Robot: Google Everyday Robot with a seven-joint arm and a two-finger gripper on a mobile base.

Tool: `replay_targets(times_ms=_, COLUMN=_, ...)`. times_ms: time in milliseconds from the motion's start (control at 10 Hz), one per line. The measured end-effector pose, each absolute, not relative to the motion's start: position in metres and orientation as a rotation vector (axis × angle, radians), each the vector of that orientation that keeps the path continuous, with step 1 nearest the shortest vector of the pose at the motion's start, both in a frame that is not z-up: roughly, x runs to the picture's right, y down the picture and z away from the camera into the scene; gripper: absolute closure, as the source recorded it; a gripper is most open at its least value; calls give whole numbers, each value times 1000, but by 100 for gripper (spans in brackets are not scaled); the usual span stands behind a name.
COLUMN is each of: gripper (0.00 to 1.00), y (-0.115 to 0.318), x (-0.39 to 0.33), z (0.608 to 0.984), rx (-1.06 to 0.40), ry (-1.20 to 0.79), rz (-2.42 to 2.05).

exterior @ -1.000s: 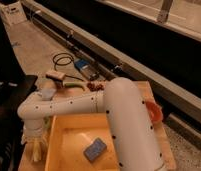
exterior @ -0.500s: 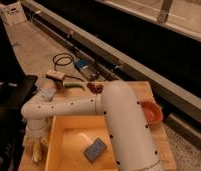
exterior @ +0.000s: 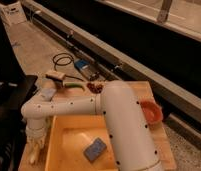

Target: Place banana in red bowl

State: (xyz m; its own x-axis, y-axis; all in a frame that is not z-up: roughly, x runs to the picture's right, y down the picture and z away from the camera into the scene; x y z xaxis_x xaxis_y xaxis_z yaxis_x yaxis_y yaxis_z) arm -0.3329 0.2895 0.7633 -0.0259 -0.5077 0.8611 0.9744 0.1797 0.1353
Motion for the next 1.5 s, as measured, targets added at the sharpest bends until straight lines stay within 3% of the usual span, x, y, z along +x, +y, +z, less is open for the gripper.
replay_targets(times_ms=200, gripper=100, y=288, x=-333, z=760, rx=-610, ry=-970, rz=-1317)
replay_targets(times_ms=400, gripper=100, y=271, x=-333, z=744, rx=-506, ry=-983, rz=-1309)
replay_targets(times_ms=900, gripper=100, y=184, x=-322, z=685, rx=-244, ry=-958, rz=-1261)
replay_targets(times_ms=1500, gripper=100, y=111, x=-210, z=696, rx=-212, ry=-795, rz=-1080)
